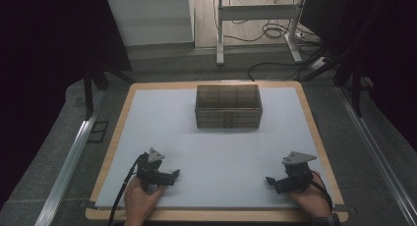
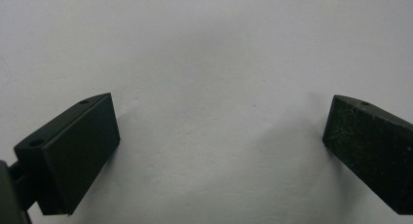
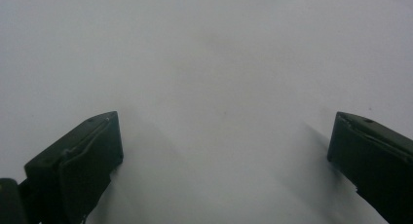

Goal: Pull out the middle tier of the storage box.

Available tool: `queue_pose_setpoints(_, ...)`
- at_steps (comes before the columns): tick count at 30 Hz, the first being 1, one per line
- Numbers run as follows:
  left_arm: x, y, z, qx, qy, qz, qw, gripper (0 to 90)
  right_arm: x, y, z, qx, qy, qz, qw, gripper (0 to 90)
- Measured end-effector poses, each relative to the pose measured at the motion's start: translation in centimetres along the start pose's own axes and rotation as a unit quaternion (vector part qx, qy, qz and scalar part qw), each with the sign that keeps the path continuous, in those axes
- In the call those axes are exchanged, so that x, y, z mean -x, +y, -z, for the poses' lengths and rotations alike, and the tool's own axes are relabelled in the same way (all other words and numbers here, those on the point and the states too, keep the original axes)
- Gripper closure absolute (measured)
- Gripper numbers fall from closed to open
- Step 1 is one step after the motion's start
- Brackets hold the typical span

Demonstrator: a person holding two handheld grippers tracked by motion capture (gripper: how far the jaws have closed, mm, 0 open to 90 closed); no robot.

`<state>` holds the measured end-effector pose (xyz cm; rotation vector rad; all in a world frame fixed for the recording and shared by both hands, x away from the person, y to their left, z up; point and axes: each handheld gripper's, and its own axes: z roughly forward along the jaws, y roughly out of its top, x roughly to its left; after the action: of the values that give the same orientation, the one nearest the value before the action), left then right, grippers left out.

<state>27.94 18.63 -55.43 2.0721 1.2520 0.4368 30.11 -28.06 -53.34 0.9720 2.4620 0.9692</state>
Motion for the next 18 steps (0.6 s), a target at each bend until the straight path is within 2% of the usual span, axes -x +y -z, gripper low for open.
queue_pose_setpoints(18, -0.02, 0.01, 0.02, -0.001, 0.000, -0.001, 1.0000, 0.0, 0.02, 0.00, 0.07, 0.001, 0.000, -0.002, 1.0000, 0.5)
